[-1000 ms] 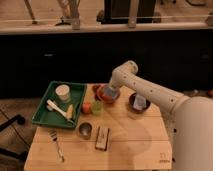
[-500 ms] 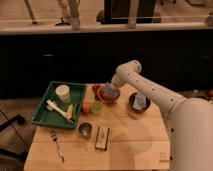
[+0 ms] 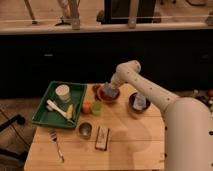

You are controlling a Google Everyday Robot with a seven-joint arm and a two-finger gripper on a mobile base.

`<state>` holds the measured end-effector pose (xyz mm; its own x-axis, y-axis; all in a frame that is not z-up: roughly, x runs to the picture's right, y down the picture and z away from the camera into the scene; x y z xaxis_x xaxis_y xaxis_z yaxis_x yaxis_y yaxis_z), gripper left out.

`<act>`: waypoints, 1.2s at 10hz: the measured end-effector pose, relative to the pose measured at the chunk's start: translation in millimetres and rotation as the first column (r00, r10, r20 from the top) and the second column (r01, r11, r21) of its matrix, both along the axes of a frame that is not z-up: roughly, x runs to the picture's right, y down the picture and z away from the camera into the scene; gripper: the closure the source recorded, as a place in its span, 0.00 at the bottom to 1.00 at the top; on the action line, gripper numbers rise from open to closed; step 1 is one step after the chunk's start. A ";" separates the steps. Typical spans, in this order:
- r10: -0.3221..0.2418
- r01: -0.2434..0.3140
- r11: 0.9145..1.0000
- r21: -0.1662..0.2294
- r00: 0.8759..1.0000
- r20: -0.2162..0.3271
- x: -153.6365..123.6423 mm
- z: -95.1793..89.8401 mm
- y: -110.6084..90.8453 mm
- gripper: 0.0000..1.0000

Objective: Wipe red bowl with sponge

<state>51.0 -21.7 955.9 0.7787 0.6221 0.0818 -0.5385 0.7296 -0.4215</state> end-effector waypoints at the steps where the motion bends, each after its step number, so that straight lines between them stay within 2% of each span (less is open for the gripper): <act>1: -0.002 0.002 1.000 -0.007 1.000 0.019 -4.6 1.1 1.3 0.98; 4: -0.004 0.006 1.000 -0.026 0.995 0.098 -18.9 -4.3 5.4 0.98; 6: 0.000 0.006 0.999 -0.043 0.990 0.141 -17.3 -11.2 9.2 0.98; 8: 0.004 0.004 0.998 -0.059 0.989 0.148 -8.4 -14.4 14.1 0.98; 12: 0.037 -0.029 0.997 -0.069 0.993 0.113 20.5 -12.4 15.1 0.98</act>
<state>71.5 -6.6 943.5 0.7457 0.6542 0.1260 -0.5072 0.6802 -0.5292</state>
